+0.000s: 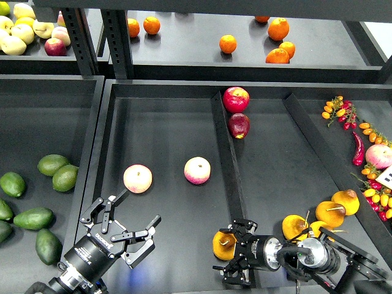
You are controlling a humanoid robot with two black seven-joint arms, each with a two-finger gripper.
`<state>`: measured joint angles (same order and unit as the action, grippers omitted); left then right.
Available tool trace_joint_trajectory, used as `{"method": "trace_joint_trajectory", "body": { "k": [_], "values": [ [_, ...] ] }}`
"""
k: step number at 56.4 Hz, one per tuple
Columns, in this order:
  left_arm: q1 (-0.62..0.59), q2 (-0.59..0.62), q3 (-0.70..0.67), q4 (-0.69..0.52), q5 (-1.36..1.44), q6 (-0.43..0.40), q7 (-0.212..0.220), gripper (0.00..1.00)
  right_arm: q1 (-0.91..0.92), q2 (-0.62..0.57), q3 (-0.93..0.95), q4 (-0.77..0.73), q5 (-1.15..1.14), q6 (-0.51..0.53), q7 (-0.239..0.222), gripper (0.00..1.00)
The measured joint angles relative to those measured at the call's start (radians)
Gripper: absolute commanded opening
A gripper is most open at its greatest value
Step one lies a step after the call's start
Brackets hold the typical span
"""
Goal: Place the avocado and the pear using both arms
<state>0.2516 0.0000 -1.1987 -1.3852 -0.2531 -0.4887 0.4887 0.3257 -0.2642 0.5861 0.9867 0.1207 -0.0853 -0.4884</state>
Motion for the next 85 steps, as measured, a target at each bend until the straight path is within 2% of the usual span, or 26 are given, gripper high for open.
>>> {"method": "trace_joint_trajectory", "body": {
  "k": [15, 31, 68, 85],
  "values": [
    [0.000, 0.000, 0.000, 0.000, 0.000, 0.000, 0.000, 0.99, -0.001, 0.001, 0.000, -0.009, -0.001, 0.002, 0.000, 0.58],
    [0.000, 0.000, -0.001, 0.000, 0.000, 0.000, 0.000, 0.99, -0.007, 0.002, 0.000, -0.012, -0.001, 0.002, -0.001, 0.48],
    [0.000, 0.000, -0.001, 0.000, 0.002, 0.000, 0.000, 0.99, 0.000, 0.000, 0.101, 0.021, 0.007, 0.009, 0.000, 0.40],
    [0.000, 0.000, -0.001, 0.000, 0.002, 0.000, 0.000, 0.99, -0.002, 0.001, 0.121, 0.032, 0.011, 0.009, 0.000, 0.40]
  ]
}}
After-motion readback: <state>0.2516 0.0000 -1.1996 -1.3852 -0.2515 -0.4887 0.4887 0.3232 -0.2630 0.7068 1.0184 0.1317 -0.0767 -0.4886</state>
